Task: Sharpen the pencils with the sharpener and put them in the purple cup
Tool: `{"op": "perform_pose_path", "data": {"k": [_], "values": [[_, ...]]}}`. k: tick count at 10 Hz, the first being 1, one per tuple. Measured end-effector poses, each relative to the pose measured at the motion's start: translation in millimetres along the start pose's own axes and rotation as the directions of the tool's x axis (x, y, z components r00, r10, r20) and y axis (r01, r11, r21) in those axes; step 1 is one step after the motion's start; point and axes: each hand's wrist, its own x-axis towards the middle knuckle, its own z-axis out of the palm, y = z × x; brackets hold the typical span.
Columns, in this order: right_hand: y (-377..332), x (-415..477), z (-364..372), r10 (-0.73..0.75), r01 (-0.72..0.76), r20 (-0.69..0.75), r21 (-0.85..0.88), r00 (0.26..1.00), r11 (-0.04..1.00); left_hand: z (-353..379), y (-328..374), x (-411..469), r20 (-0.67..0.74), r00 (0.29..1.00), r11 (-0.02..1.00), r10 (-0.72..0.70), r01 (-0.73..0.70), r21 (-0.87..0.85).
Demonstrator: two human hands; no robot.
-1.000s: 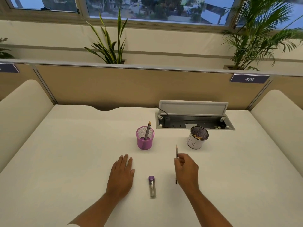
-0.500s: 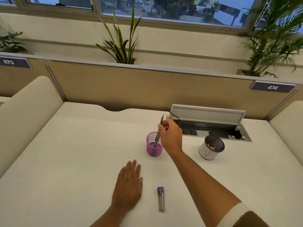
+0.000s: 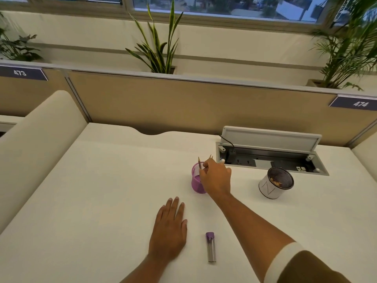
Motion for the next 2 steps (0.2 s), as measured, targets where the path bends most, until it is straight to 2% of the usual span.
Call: {"op": "perform_pose_path", "data": {"k": [2], "values": [[-1.8, 2.0, -12.7, -0.034, 0.034, -0.022, 0.037, 0.999, 0.999, 6.4, -2.7, -1.3, -0.023, 1.0, 0.999, 0.001, -0.002, -0.035]]}}
